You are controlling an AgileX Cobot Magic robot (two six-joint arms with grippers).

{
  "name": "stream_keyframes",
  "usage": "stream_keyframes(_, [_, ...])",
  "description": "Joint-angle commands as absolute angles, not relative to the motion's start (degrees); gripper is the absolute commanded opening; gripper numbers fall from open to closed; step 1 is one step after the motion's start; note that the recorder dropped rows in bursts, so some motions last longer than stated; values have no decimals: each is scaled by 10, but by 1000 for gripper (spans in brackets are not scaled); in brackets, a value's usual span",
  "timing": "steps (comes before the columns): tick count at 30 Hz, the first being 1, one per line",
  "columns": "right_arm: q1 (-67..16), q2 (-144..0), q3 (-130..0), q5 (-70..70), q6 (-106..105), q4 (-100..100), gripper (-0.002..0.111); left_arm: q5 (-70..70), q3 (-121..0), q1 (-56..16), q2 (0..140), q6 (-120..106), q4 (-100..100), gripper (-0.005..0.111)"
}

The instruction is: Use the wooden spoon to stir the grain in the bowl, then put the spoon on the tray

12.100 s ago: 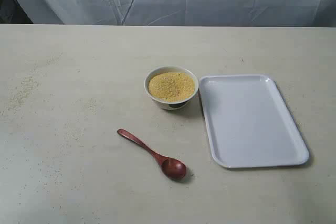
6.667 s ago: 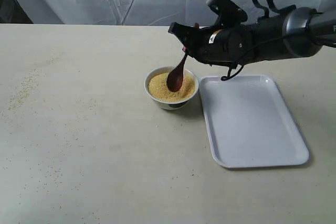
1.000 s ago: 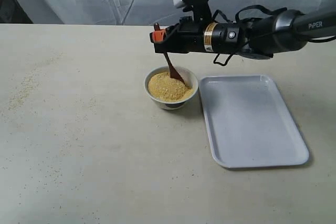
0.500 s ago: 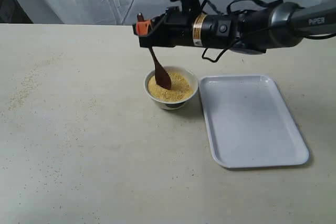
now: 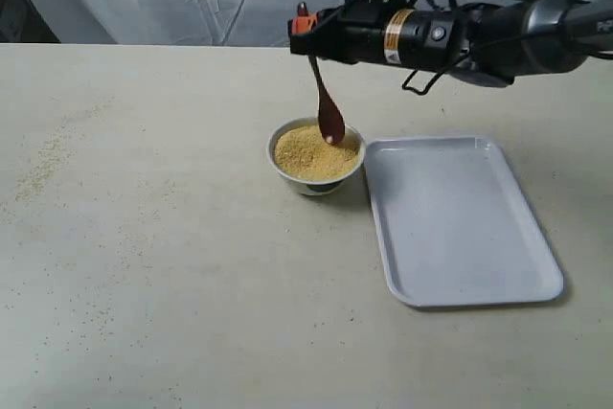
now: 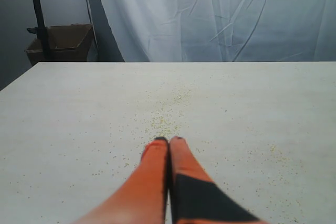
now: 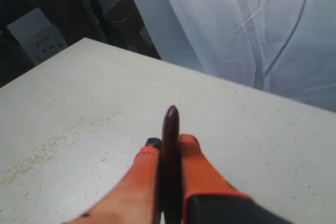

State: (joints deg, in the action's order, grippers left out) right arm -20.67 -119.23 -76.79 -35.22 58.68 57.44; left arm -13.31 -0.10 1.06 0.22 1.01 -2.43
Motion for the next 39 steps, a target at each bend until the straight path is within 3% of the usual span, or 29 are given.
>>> stream_keyframes(1, [-196,-1186,-768,-348,554,569,0,-132,0,12,0,10,-25,0])
stream_keyframes(14, [-217,-1225,-768,-424,609,599,0,-132,0,12,0,10,-25,0])
stream_keyframes(27, [-205,-1224,-768,-341,494,539,0,-132,0,12,0,10,-25,0])
stream_keyframes(39, [-219,-1209,-768,-436,503,555,0,-132,0,12,0,10,-25,0])
